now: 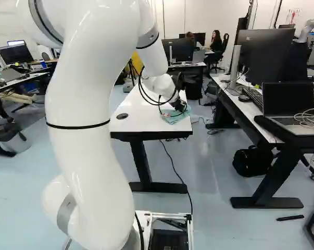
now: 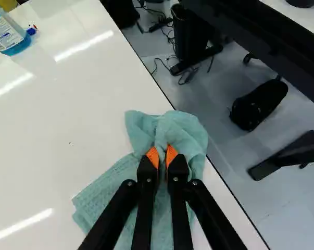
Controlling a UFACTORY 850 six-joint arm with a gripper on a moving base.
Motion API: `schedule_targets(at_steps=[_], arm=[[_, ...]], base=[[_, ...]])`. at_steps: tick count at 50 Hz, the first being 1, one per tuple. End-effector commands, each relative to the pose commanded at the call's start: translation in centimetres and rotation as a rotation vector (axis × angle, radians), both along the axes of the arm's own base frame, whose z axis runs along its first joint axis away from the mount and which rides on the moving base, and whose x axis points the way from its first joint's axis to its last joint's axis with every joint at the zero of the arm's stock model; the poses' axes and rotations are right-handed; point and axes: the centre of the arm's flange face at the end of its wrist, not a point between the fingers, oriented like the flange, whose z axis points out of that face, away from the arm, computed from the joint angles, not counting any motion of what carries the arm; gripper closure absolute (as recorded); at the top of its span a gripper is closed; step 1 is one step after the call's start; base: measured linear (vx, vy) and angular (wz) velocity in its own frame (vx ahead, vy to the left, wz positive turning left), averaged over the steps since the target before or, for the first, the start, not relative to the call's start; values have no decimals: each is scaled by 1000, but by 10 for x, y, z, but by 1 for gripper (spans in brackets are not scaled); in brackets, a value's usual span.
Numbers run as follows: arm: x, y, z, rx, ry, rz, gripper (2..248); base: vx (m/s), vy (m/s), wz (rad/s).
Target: Clean the table with the green towel
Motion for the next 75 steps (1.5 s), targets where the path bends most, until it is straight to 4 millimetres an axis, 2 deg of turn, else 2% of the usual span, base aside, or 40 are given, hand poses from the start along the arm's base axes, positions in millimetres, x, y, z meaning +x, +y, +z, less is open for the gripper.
schedule_targets(at_steps=[31,54,75], arm=[[-59,0,3,9,24,-38,212],[-102,20,3,13,37,-30,212],[-105,54,3,13,40,37,212]], base=[[0,0,0],[0,0,0],[0,0,0]])
